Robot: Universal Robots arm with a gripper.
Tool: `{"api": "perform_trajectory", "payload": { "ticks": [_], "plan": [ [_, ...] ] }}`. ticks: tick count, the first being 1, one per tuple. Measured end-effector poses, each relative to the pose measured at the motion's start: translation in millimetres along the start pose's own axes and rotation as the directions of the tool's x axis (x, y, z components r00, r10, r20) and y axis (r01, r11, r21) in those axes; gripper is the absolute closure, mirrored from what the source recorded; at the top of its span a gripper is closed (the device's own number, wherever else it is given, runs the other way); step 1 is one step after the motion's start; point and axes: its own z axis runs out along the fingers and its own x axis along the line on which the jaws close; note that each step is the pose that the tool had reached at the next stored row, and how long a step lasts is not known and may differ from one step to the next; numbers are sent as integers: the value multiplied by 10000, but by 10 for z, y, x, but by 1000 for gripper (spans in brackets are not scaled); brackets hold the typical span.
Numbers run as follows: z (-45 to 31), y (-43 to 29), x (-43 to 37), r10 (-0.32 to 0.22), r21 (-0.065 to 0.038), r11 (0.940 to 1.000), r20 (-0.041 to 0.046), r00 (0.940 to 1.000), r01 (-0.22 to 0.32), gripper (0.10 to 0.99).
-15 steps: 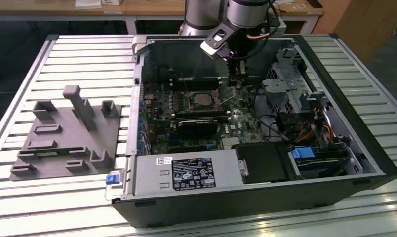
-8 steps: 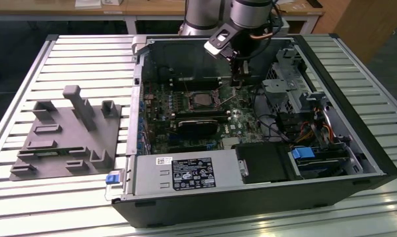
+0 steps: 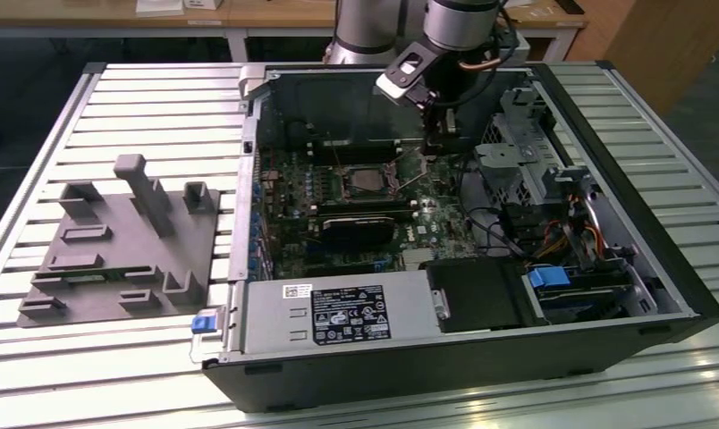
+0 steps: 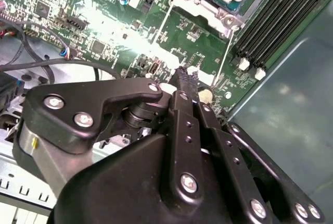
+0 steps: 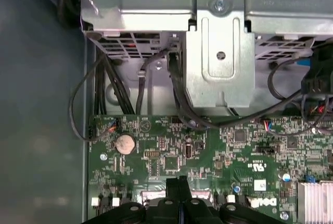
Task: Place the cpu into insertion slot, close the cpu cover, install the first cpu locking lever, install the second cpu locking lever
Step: 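Close the cpu cover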
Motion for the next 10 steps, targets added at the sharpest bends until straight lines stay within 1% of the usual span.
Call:
{"api": "perform_trajectory", "payload": {
  "ticks": [10],
  "plan": [
    [20, 96, 22, 23, 14, 10000, -1, 10000, -23, 980]
  ]
}}
